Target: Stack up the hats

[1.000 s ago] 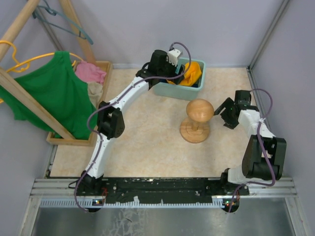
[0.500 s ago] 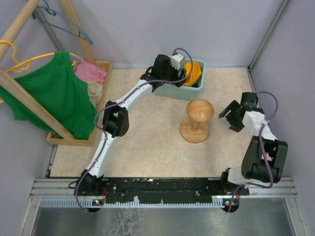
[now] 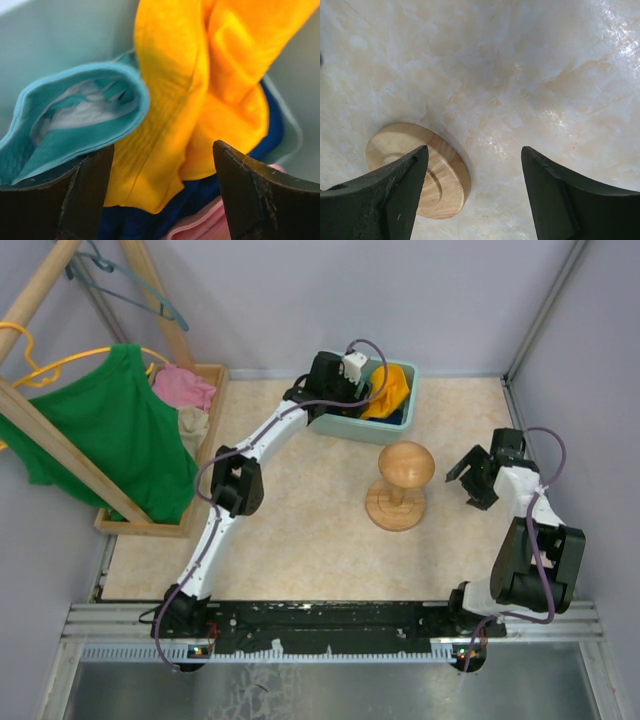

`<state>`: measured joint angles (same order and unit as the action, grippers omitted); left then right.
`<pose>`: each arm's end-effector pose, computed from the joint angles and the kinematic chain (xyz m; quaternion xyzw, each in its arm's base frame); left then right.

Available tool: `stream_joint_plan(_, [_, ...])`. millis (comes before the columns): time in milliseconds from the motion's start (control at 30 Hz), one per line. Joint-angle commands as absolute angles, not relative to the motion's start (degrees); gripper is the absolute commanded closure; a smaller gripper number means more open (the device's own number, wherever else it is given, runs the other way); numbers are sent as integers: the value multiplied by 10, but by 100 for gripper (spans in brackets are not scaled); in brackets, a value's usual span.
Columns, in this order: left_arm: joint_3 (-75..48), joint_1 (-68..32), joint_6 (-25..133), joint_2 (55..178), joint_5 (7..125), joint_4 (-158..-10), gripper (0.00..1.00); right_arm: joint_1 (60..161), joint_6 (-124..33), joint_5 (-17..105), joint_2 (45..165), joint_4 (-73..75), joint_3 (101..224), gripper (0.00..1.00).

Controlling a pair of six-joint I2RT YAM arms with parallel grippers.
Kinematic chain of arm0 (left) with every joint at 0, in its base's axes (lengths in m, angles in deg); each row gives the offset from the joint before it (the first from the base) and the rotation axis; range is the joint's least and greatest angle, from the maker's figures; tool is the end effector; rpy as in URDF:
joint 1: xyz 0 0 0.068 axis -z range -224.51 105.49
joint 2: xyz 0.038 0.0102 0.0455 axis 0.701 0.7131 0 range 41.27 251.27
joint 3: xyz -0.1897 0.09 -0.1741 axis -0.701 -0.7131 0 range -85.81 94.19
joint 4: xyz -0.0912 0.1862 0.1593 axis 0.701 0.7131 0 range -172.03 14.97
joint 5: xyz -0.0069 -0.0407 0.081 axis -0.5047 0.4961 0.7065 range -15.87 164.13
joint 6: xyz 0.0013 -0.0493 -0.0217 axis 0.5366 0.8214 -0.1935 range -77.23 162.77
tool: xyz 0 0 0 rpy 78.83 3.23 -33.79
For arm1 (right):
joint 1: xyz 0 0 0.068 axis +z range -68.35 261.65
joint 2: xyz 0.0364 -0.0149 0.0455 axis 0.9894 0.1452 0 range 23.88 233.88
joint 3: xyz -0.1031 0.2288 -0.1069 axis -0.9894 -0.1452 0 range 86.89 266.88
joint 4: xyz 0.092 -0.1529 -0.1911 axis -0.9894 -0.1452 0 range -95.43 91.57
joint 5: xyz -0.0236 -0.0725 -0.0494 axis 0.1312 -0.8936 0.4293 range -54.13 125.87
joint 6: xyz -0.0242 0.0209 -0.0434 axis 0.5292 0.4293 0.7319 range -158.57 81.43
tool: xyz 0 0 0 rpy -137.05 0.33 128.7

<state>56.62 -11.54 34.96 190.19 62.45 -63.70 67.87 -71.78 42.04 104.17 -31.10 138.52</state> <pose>0.4953 -0.3298 0.2360 0.3435 0.7666 -0.2004 0.5043 0.2648 -0.0610 0.2129 0.3735 0.8926 0.0931 0.2349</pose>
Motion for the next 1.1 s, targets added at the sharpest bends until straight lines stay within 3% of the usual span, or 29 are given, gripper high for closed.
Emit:
stream_joint_plan(0, [553,-137,317,1878,655,-540,13,675,-713,430,1029,-305,1400,25])
stream_joint_plan(367, [562,-142,336,1902,589,-561,11,675,-712,435,1031,-304,1402,25])
stream_joint_plan(433, [560,-139,339,1907,562,-568,19,675,-713,436,1029,-305,1398,25])
stream_joint_plan(567, [558,-131,356,1896,520,-593,67,675,-716,437,1025,-302,1392,25])
stream_joint_plan(667, [549,-132,370,1865,511,-614,97,675,-714,441,1025,-310,1410,25])
stream_joint_plan(1067, [558,-210,561,1714,419,-711,100,677,-721,445,998,-348,1495,26])
